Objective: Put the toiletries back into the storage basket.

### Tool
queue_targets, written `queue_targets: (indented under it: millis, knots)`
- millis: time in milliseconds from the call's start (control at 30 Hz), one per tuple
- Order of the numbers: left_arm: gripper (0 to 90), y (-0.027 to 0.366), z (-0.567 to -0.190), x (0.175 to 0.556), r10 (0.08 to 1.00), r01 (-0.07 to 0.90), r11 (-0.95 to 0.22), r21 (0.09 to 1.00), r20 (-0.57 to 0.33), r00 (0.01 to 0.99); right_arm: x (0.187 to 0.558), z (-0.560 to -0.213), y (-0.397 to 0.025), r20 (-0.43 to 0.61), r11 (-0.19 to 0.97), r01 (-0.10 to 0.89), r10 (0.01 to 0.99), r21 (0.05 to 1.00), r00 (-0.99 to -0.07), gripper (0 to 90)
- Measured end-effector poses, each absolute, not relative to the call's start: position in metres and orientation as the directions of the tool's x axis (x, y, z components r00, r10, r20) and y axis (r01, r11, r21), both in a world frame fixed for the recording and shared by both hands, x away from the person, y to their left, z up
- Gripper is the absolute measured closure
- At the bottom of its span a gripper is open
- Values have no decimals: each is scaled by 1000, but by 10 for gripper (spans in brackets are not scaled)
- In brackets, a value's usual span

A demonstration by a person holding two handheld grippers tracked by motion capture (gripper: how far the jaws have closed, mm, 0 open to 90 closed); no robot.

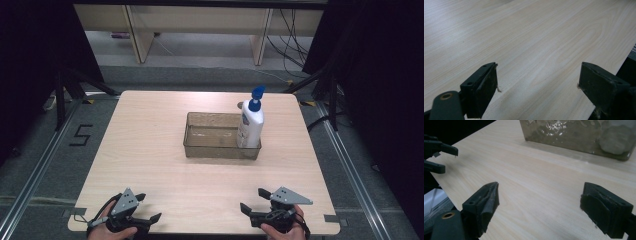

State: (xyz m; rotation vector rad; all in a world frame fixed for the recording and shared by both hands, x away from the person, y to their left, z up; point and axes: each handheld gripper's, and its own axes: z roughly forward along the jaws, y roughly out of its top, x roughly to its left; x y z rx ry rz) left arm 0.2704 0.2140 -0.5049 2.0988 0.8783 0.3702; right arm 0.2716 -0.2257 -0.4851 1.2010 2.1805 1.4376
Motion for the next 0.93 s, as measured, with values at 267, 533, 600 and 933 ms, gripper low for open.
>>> queue_targets:
  millis: [267, 533, 600, 933]
  knots:
    - [149, 210, -507, 269, 702, 464, -392, 794, -67, 709, 266, -487, -227, 210, 203, 524, 754, 827, -623, 155]
    - [149, 210, -507, 269, 701, 463, -395, 794, -65, 710, 263, -490, -226, 180, 236, 520, 757, 821, -628, 155]
    - [149, 211, -507, 270, 699, 462, -403, 790, -61, 713, 263, -490, -226, 173, 244, 521, 760, 818, -626, 155]
    - [149, 210, -507, 269, 702, 461, -393, 796, -64, 710, 262, -490, -225, 167, 265, 530, 757, 806, -632, 155]
